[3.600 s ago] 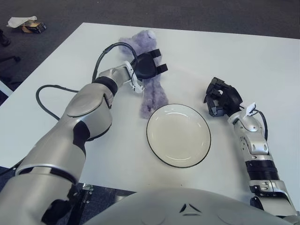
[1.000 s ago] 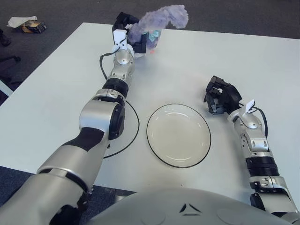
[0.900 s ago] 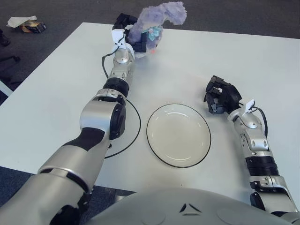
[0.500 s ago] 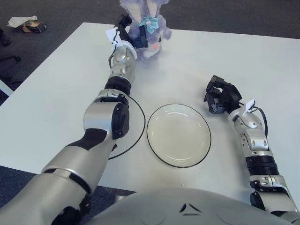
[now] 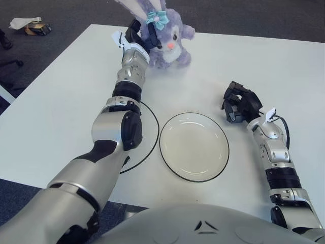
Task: Put the doll into the plate.
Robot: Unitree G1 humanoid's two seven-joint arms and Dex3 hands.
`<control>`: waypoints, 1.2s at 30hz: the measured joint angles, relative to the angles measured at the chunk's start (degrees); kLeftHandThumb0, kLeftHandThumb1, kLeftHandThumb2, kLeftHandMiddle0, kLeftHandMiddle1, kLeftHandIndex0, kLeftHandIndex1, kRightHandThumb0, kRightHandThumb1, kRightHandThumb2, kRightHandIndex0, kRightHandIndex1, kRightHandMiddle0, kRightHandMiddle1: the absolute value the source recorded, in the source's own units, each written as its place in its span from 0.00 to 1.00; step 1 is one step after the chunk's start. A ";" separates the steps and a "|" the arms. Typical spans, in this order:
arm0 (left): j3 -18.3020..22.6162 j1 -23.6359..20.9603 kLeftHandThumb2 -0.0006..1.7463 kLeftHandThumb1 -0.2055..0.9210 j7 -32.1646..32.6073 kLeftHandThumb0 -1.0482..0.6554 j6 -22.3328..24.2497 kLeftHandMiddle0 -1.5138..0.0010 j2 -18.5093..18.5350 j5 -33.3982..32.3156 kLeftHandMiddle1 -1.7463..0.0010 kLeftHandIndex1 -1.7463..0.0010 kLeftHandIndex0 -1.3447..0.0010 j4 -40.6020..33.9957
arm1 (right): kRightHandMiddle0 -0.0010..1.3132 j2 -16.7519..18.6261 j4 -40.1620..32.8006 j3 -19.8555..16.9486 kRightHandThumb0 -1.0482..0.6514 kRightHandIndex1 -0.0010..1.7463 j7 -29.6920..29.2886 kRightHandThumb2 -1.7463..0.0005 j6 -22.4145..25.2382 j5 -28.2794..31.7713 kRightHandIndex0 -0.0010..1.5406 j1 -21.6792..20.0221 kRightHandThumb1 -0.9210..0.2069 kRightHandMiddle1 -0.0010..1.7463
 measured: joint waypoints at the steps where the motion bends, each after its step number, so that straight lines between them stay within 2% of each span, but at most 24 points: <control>1: 0.60 0.10 0.93 0.19 0.57 0.61 1.15 0.41 -0.31 -0.99 0.09 0.00 0.54 -0.80 | 0.40 0.00 0.15 -0.10 0.61 1.00 0.00 0.21 -0.06 0.00 0.35 -0.08 0.58 1.00; 10: 2.73 2.42 0.92 0.21 2.64 0.61 7.27 0.43 -2.99 -5.63 0.07 0.00 0.56 -8.29 | 0.41 0.65 1.92 -1.56 0.61 1.00 -0.52 0.20 -0.08 0.44 0.36 -1.16 0.60 1.00; 15: 2.93 4.05 0.91 0.23 4.89 0.61 10.75 0.45 -4.07 -7.02 0.05 0.00 0.57 -11.74 | 0.40 0.90 3.22 -1.77 0.61 1.00 -3.54 0.21 -1.72 -1.27 0.35 -1.74 0.58 1.00; 17: 3.33 4.37 0.91 0.24 5.98 0.61 12.57 0.45 -4.30 -7.80 0.05 0.00 0.57 -12.52 | 0.39 0.89 3.80 -1.70 0.61 1.00 -5.10 0.21 -2.65 -2.75 0.35 -2.08 0.58 1.00; 19: 3.75 4.61 0.91 0.24 6.99 0.61 14.34 0.45 -4.48 -8.77 0.05 0.00 0.57 -13.36 | 0.33 0.82 4.17 -1.54 0.61 1.00 -6.70 0.21 -3.16 -4.22 0.40 -2.64 0.57 1.00; 21: 4.16 4.79 0.91 0.24 7.64 0.61 15.74 0.45 -4.60 -9.79 0.05 0.00 0.57 -14.10 | 0.30 0.72 4.21 -1.31 0.61 0.99 -8.11 0.21 -3.58 -5.84 0.42 -3.12 0.57 1.00; 28: 5.61 5.57 0.91 0.24 10.77 0.61 18.76 0.46 -4.93 -12.42 0.04 0.00 0.57 -16.29 | 0.26 0.29 4.01 -0.41 0.61 1.00 -15.59 0.23 -3.02 -14.01 0.42 -5.42 0.54 1.00; 31: 6.26 5.73 0.91 0.24 13.02 0.61 19.61 0.46 -5.36 -13.67 0.03 0.00 0.57 -16.44 | 0.31 -0.71 6.44 0.29 0.61 1.00 -18.85 0.26 -3.50 -18.43 0.34 -7.52 0.50 1.00; 36: 7.05 5.98 0.91 0.25 16.86 0.61 20.07 0.48 -5.93 -14.90 0.01 0.00 0.58 -16.77 | 0.31 -2.42 8.26 1.48 0.61 1.00 -22.06 0.30 -3.55 -23.92 0.29 -9.75 0.46 1.00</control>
